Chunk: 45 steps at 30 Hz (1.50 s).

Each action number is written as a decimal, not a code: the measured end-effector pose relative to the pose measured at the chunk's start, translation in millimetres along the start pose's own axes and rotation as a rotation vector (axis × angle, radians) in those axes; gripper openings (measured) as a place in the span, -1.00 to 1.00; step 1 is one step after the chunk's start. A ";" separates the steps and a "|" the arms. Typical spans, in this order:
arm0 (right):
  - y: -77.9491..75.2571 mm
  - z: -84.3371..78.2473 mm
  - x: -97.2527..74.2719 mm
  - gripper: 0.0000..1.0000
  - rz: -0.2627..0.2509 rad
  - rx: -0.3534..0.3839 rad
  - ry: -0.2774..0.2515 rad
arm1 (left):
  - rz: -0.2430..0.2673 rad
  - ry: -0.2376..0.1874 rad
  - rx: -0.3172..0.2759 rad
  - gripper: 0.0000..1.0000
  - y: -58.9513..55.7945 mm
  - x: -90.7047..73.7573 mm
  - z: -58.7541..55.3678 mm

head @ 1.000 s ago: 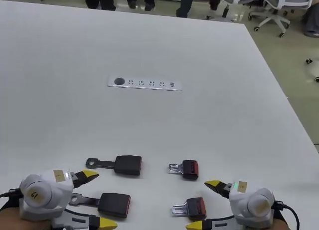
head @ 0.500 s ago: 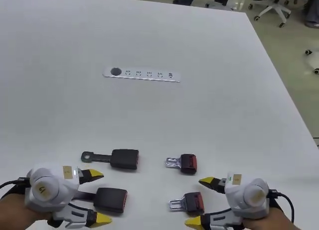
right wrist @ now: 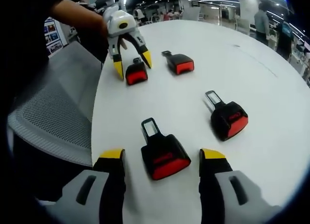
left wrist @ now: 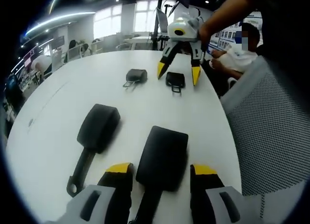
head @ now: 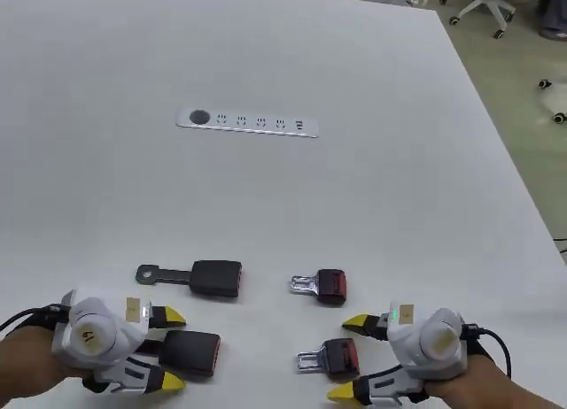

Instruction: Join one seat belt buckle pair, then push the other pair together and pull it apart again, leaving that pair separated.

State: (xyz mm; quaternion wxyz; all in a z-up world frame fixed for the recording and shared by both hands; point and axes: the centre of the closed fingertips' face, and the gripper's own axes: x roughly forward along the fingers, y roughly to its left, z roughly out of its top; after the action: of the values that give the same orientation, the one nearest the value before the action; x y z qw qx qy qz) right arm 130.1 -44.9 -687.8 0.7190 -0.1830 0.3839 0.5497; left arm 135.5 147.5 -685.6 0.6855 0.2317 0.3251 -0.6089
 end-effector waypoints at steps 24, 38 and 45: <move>-5.6 -3.5 -2.9 -0.30 -0.033 -0.060 0.068 | 0.030 0.030 0.006 -0.30 7.1 1.5 -2.0; -5.7 -2.0 3.8 -0.30 -0.026 -0.073 0.067 | 0.033 0.042 0.000 -0.30 7.5 2.4 -3.5; 2.5 13.6 18.1 -0.30 -0.002 -0.103 0.043 | 0.031 0.044 0.000 -0.30 6.9 2.5 -1.9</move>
State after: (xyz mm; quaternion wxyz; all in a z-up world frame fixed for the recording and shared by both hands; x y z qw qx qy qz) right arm 134.4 -23.0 -692.4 0.7008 -0.2319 0.3704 0.5638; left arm 142.1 148.2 -689.3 0.6874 0.2500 0.3367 -0.5929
